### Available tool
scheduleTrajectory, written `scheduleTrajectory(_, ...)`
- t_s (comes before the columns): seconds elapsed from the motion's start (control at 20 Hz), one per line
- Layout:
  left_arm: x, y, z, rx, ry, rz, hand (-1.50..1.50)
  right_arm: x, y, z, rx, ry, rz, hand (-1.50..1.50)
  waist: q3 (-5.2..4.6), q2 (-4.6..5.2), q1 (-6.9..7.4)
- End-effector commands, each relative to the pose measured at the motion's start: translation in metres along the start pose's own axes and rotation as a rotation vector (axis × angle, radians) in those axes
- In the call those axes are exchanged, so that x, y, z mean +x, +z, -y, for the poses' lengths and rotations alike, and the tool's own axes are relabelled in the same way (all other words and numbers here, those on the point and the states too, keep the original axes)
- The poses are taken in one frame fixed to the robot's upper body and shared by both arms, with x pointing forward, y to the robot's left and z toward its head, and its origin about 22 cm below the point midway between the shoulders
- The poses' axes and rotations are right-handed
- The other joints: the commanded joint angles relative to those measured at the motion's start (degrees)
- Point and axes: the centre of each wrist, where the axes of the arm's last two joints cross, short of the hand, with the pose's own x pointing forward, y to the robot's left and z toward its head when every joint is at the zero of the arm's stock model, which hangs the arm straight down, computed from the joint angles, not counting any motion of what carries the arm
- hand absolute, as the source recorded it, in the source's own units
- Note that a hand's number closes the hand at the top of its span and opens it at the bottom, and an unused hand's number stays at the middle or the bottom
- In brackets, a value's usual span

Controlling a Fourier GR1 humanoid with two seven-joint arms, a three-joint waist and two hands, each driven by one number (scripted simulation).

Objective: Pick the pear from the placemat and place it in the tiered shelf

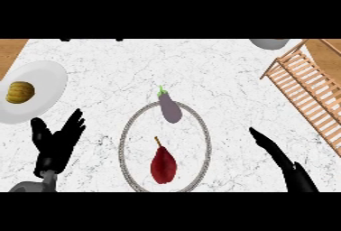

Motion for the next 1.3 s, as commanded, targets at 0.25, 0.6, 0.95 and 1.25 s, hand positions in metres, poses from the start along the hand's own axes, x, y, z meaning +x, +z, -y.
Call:
scheduleTrajectory(0.25,-0.002,-0.002,0.004,-0.007,-0.014,-0.014,0.00,0.089,-0.001,-0.017,0.116,0.166,-0.134,-1.50,-0.23,0.21,1.50)
scheduleTrajectory(0.6,0.003,-0.010,0.015,-0.022,-0.015,-0.010,0.00,0.128,-0.031,-0.085,0.038,0.245,-0.242,-1.50,-0.21,0.10,1.10)
scheduleTrajectory(0.95,0.000,-0.005,0.011,-0.021,-0.023,-0.025,0.00,0.134,-0.059,-0.122,0.070,0.363,-0.371,-1.50,-0.13,0.12,1.41)
scheduleTrajectory(1.25,-0.004,-0.012,0.018,-0.009,-0.003,-0.025,0.00,0.129,-0.070,-0.137,0.112,0.428,-0.404,-1.50,-0.07,0.19,0.64)
